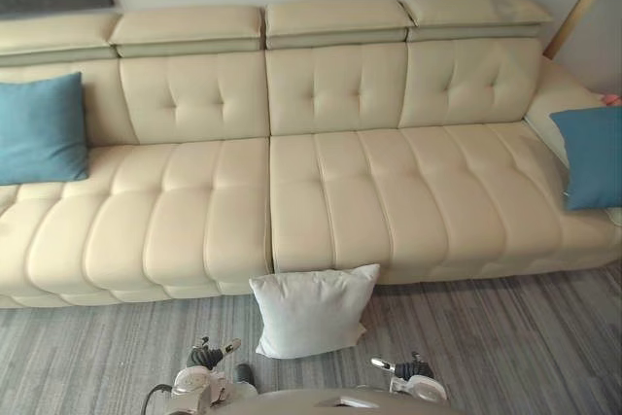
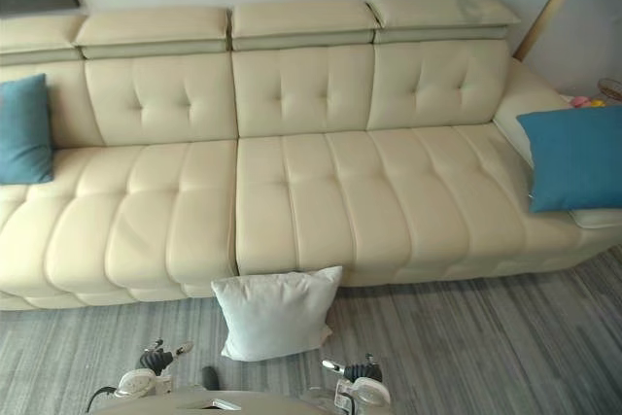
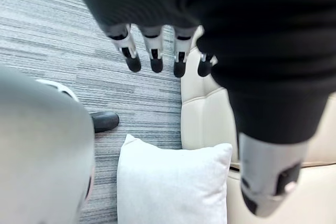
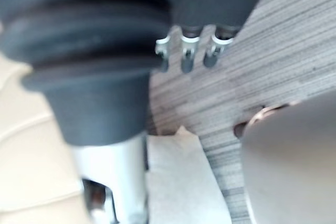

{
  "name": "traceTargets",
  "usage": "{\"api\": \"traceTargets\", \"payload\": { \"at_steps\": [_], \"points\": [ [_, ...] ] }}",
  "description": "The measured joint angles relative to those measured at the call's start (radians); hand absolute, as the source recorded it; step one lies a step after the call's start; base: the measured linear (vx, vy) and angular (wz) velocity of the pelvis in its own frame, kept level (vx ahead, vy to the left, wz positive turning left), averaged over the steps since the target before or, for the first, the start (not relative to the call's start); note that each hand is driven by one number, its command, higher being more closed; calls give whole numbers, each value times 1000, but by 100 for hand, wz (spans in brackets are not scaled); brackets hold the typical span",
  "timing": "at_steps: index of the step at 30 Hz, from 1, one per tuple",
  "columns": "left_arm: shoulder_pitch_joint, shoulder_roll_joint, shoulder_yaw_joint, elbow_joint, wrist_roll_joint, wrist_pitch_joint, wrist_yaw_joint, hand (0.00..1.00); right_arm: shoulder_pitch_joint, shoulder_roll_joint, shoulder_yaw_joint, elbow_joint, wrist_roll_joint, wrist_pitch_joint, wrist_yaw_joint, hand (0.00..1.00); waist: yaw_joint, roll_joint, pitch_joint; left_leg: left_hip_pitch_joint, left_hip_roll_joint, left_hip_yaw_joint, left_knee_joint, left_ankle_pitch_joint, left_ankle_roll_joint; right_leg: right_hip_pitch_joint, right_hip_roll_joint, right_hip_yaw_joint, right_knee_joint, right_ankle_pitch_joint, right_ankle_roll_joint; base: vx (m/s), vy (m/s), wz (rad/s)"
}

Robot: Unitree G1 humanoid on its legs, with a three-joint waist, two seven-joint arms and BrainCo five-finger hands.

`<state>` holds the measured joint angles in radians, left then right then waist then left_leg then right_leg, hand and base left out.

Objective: Pick up cushions and gather them together orderly.

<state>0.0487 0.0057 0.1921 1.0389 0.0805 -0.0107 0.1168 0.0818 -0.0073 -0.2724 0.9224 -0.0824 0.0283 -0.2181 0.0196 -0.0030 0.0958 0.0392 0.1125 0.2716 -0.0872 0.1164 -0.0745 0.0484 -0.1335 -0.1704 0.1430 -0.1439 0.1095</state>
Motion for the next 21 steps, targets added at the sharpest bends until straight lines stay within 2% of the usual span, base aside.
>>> {"api": "traceTargets", "payload": {
  "at_steps": [2, 3, 4, 6, 7, 8, 9, 10, 11, 12, 13, 14, 16, 17, 19, 20, 21],
  "points": [
    [0, 6, -4, -11, -2, -1, -1, 0, 3, 1, 25, 7, -3, 1, 0, 0, 13, -14, -5, -28, -7, 2, 21, 8, 18, -32, -7, 11, 18, -12, 18, -96, 71, 4],
    [0, 23, -16, -19, -4, -1, -1, 0, -9, 6, 34, 6, -3, 2, 0, 0, 14, -33, -3, -63, -15, 1, 63, -7, 28, -60, -17, 18, 57, -30, 40, -66, 60, 3],
    [0, 31, -20, -22, -9, -1, -1, 0, -11, 7, 34, 5, -3, 2, 0, 0, 11, -42, -1, -72, -23, -1, 72, -12, 32, -66, -25, 20, 72, -38, 50, -49, 57, 20],
    [-1, 45, -18, -27, -19, -1, 0, 0, -9, 21, 30, 3, -3, 2, 0, 0, 5, -65, 11, -77, -64, -44, 83, -35, 61, -72, -72, 29, 119, -72, 104, 36, 121, 42],
    [-3, 48, -14, -28, -20, -1, 1, 0, -5, 31, 14, 3, -3, 3, 1, 0, 7, -78, 12, -77, -79, -59, 83, -40, 68, -72, -88, 33, 143, -55, 135, 79, 138, 43],
    [-12, 51, -11, -27, -20, -1, 3, 0, -1, 40, 4, 3, 0, 3, 3, 0, 8, -78, 18, -79, -80, -79, 86, -45, 74, -90, -86, 53, 205, -6, 111, 79, 92, 46],
    [-31, 45, -4, -5, -19, 3, 5, 0, -15, 37, -24, -2, -4, 4, 18, 0, 9, -54, 27, -105, -57, -115, 102, -60, 69, -143, -52, 60, 303, -35, 29, 14, 44, 58],
    [-39, 43, 1, 4, -19, 3, 4, 0, -17, 35, -48, -1, -4, 5, 22, 0, 9, -48, 26, -112, -53, -145, 68, -98, 51, -158, -17, 79, 284, -87, 8, 17, 77, 103],
    [-54, 69, 30, -16, -16, 3, 1, 0, -5, 71, -70, 4, -5, 1, 23, 0, -13, -156, 9, -201, -132, -135, 353, -161, 124, -189, -102, 114, 211, -180, -30, 27, 54, 87],
    [-51, 66, 40, -29, -21, -3, 7, 0, 3, 46, -70, 7, -4, -3, 24, 0, -6, -116, 34, -244, -97, -152, 620, -306, 144, -208, -81, 117, 262, -179, -23, 48, 57, 46],
    [-34, 57, 61, -22, -51, -1, 6, 0, -15, 14, -89, -2, 13, -5, 34, 0, 4, -56, 55, -202, -35, -197, 653, -501, 37, -205, -26, 136, 348, -159, 9, 0, 20, -6],
    [-29, 62, 62, -24, -57, 1, 12, 0, -12, 7, -84, -1, 14, 3, 35, 0, 9, -50, 46, -186, -27, -201, 655, -517, 22, -214, -23, 139, 372, -153, 5, 47, -26, 17],
    [-18, 44, 59, -25, -59, -4, 11, 0, 6, 0, -80, 9, 12, 1, 35, 0, 6, -36, 38, -182, -3, -219, 616, -501, 14, -173, -4, 93, 318, -140, -5, 163, -127, 49],
    [-17, 34, 57, -29, -59, -9, 11, 0, -1, -11, -79, 7, 9, 1, 34, 0, 10, -28, 31, -201, 18, -206, 615, -457, -1, -169, 8, 57, 296, -121, -10, 232, -187, 44],
    [-18, 20, 27, -39, -59, -9, 11, 0, -7, -22, -85, 8, 8, 3, 34, 0, -4, -23, 30, -223, 23, -148, 623, -374, 22, -173, 3, 29, 316, -110, -28, 279, -263, 61],
    [-29, 9, 17, -42, -59, -9, 12, 0, -8, -28, -86, 7, 8, 3, 34, 0, -7, -13, 37, -214, 41, -129, 619, -353, 26, -201, 5, 27, 399, -95, -54, 173, -199, 38],
    [-33, 3, 3, -36, -59, -8, 13, 0, -14, -43, -80, -7, 7, -2, 33, 0, -6, 22, 48, -189, 80, -116, 609, -355, 17, -242, 34, 31, 408, -121, -58, 42, -156, 11]
  ]
}}
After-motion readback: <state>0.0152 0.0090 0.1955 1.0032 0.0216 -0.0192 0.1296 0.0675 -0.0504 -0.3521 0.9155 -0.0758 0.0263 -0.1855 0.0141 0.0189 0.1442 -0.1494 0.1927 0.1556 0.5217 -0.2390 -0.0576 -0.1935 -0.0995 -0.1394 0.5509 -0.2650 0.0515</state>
